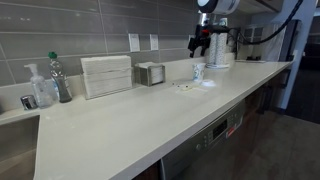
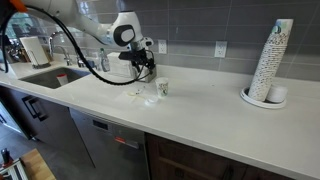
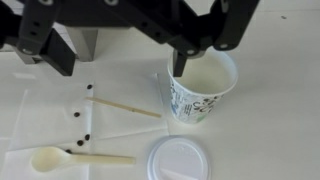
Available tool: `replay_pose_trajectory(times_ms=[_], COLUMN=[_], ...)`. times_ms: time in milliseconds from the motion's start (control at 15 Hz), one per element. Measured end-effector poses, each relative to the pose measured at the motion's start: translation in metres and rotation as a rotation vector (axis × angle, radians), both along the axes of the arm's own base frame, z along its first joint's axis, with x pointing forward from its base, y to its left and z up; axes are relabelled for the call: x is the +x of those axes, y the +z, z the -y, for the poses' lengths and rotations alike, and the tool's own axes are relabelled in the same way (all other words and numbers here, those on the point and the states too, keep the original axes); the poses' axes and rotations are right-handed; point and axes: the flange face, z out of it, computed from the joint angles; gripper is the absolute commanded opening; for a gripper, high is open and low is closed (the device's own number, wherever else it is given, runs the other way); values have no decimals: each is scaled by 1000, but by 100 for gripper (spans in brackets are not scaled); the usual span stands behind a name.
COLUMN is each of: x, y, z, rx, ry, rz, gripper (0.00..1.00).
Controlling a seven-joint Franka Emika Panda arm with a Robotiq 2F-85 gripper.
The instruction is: Pour the content in the cup on the kitchen countertop
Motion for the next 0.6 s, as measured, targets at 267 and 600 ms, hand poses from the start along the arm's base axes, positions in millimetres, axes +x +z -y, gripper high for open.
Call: replay_pose_trajectory(times_ms=[267, 600], x=[-57, -110], y=[34, 77], z=[-3, 2], rx=[16, 6], ry=[-82, -172], rz=[8, 45], gripper=[100, 100])
